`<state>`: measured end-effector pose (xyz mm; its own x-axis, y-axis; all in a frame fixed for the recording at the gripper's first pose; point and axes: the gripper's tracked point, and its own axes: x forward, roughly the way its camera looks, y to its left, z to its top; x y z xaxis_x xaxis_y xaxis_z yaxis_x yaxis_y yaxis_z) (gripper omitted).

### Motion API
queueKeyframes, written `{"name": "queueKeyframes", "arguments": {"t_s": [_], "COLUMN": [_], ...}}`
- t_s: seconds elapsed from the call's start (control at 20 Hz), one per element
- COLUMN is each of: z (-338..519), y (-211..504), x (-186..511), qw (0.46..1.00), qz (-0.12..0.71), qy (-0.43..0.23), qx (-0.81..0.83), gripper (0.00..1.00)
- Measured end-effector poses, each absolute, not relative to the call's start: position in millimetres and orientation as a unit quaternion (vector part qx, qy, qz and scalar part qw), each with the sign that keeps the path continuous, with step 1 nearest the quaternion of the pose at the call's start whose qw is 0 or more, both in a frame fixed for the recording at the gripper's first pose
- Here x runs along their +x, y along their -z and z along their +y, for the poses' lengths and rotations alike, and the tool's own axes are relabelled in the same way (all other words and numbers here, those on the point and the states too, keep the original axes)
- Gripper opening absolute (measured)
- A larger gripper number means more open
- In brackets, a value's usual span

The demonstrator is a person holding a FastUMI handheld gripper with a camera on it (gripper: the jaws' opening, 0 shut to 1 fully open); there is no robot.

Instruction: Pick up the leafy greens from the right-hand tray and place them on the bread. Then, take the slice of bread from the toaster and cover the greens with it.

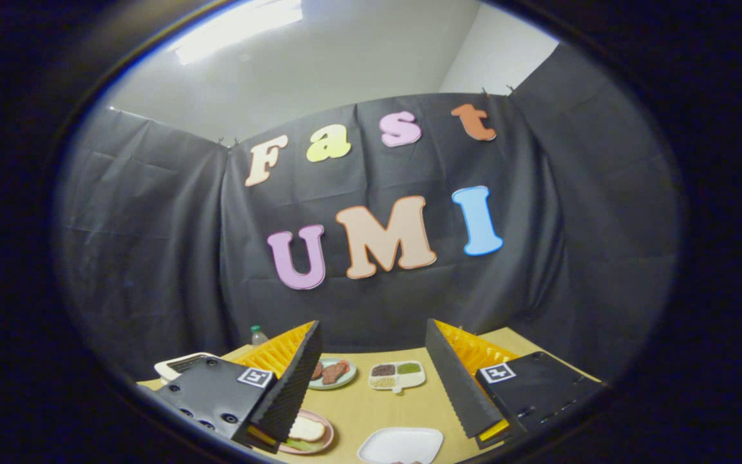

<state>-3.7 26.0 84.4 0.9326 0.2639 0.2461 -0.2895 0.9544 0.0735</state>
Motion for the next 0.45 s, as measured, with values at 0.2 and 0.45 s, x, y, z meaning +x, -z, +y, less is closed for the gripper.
{"name": "queueKeyframes", "arguments": {"t_s": [0.2, 0.45], "z": [3, -20], "y": [-87, -84], "x": [-11, -17], "qw": [0.984, 0.987], "qz": [-0.126, -0.121], "qy": [-0.117, -0.099], "qx": [0.039, 0.04], "gripper": [1.0, 1.0]}}
